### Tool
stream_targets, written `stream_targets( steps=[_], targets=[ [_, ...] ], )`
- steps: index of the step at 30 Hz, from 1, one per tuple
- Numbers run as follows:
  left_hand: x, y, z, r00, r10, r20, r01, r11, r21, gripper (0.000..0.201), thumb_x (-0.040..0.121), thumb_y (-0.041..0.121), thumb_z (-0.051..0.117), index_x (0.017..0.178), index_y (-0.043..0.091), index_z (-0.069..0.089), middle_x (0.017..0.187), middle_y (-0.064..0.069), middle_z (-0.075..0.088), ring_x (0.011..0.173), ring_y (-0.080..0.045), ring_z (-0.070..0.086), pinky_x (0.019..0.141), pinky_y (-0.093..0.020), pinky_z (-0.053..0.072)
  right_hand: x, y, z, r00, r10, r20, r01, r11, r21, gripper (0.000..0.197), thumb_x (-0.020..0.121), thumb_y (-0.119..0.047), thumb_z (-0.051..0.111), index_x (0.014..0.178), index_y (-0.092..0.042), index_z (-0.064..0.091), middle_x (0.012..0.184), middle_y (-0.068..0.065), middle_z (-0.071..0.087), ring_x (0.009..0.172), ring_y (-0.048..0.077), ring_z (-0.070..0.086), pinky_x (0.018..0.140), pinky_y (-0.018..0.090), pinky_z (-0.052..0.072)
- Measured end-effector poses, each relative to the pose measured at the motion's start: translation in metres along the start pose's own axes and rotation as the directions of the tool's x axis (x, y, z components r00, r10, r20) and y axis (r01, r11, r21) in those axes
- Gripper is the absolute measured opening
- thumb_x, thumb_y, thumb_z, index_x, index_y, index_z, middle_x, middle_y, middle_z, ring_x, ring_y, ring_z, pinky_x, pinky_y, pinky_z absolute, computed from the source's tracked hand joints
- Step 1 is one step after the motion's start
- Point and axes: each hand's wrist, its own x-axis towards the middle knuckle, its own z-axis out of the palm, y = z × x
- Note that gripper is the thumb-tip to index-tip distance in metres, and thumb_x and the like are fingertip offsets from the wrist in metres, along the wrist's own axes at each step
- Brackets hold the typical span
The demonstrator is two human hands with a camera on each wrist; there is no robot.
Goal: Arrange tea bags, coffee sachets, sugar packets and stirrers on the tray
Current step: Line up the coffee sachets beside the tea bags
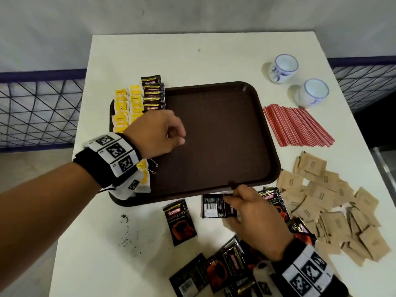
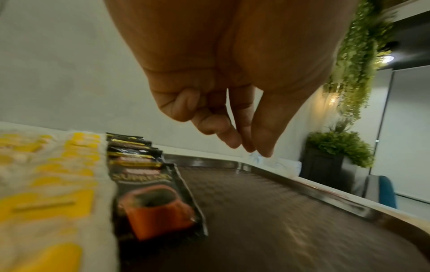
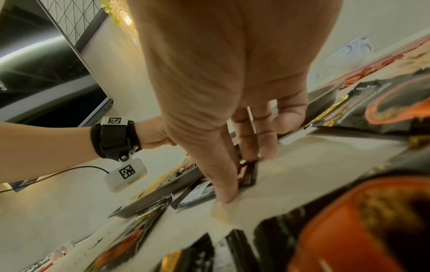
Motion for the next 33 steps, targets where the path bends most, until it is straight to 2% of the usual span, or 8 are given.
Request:
stream_targets(
  steps=[8, 12, 16, 21, 24, 26, 29, 33],
  targets=[
    [-0.016, 0.030, 0.023, 0.985, 0.088, 0.145, -0.084, 0.996, -0.032, 0.007, 0.082, 0.036, 0.072, 0.087, 0.031, 0.071, 0.080, 0.014, 0.060, 0.068, 0.001, 0.057, 0.069, -0.027, 0.051, -0.011, 0.001, -0.007, 0.963, -0.095, -0.251, 0.124, 0.987, 0.103, 0.020, 0.085, -0.028, 0.057, 0.096, -0.027, 0.073, 0.102, -0.009, 0.064, 0.070, 0.015, 0.067, 0.056, 0.028, 0.056],
    [-0.026, 0.064, 0.021, 0.950, 0.131, 0.282, -0.043, 0.953, -0.300, 0.025, 0.078, 0.042, 0.078, 0.098, 0.029, 0.071, 0.080, 0.011, 0.070, 0.070, -0.002, 0.063, 0.062, -0.011, 0.045, 0.000, -0.006, -0.032, 0.921, -0.133, -0.366, 0.193, 0.972, 0.133, 0.019, 0.089, -0.024, 0.054, 0.099, -0.023, 0.070, 0.092, -0.003, 0.065, 0.066, 0.022, 0.065, 0.054, 0.036, 0.054],
    [-0.030, 0.079, 0.028, 0.903, 0.173, 0.394, 0.026, 0.892, -0.452, 0.031, 0.079, 0.022, 0.080, 0.106, 0.022, 0.065, 0.083, 0.003, 0.074, 0.070, -0.012, 0.069, 0.066, -0.022, 0.053, 0.019, -0.017, -0.051, 0.891, -0.139, -0.432, 0.267, 0.930, 0.251, 0.020, 0.087, -0.016, 0.065, 0.106, -0.022, 0.068, 0.093, -0.003, 0.065, 0.075, 0.016, 0.063, 0.067, 0.036, 0.056],
    [-0.028, 0.061, 0.025, 0.951, 0.074, 0.300, 0.077, 0.885, -0.460, 0.028, 0.080, 0.010, 0.078, 0.103, 0.020, 0.067, 0.082, 0.005, 0.074, 0.073, -0.009, 0.069, 0.077, -0.028, 0.055, 0.035, -0.016, -0.055, 0.936, 0.218, -0.278, 0.013, 0.766, 0.643, 0.029, 0.083, -0.019, 0.077, 0.107, -0.029, 0.064, 0.087, -0.011, 0.066, 0.077, 0.004, 0.062, 0.072, 0.018, 0.051],
    [-0.031, 0.051, 0.021, 0.958, 0.037, 0.284, 0.113, 0.863, -0.493, 0.028, 0.078, 0.007, 0.079, 0.099, 0.020, 0.066, 0.084, 0.000, 0.074, 0.077, -0.021, 0.072, 0.081, -0.043, 0.058, 0.045, -0.019, -0.054, 0.949, 0.256, -0.184, -0.026, 0.643, 0.765, 0.017, 0.086, -0.012, 0.074, 0.093, -0.027, 0.069, 0.079, -0.005, 0.069, 0.067, 0.007, 0.066, 0.069, 0.027, 0.055],
    [-0.033, 0.047, 0.020, 0.962, 0.017, 0.272, 0.119, 0.872, -0.476, 0.029, 0.076, 0.011, 0.082, 0.097, 0.023, 0.066, 0.084, 0.001, 0.072, 0.073, -0.021, 0.071, 0.077, -0.044, 0.059, 0.051, -0.022, -0.054, 0.957, 0.218, -0.190, -0.002, 0.663, 0.749, 0.015, 0.087, -0.010, 0.073, 0.085, -0.025, 0.072, 0.075, -0.005, 0.070, 0.063, 0.009, 0.066, 0.065, 0.028, 0.055],
    [-0.035, 0.047, 0.017, 0.971, 0.027, 0.238, 0.092, 0.875, -0.476, 0.018, 0.079, 0.019, 0.081, 0.094, 0.022, 0.072, 0.079, 0.003, 0.072, 0.069, -0.014, 0.070, 0.068, -0.032, 0.059, 0.057, -0.029, -0.056, 0.963, 0.164, -0.215, 0.031, 0.723, 0.690, 0.014, 0.086, -0.014, 0.075, 0.082, -0.027, 0.074, 0.072, -0.012, 0.070, 0.063, 0.006, 0.065, 0.063, 0.024, 0.052],
    [-0.027, 0.038, 0.007, 0.982, -0.022, 0.189, 0.097, 0.914, -0.394, 0.006, 0.081, 0.016, 0.078, 0.085, 0.022, 0.076, 0.061, 0.018, 0.065, 0.058, 0.003, 0.060, 0.057, -0.009, 0.041, 0.058, -0.033, -0.056, 0.956, 0.150, -0.252, 0.065, 0.730, 0.680, 0.009, 0.086, -0.017, 0.076, 0.087, -0.026, 0.074, 0.074, -0.012, 0.070, 0.069, 0.005, 0.066, 0.067, 0.023, 0.053]
  ],
)
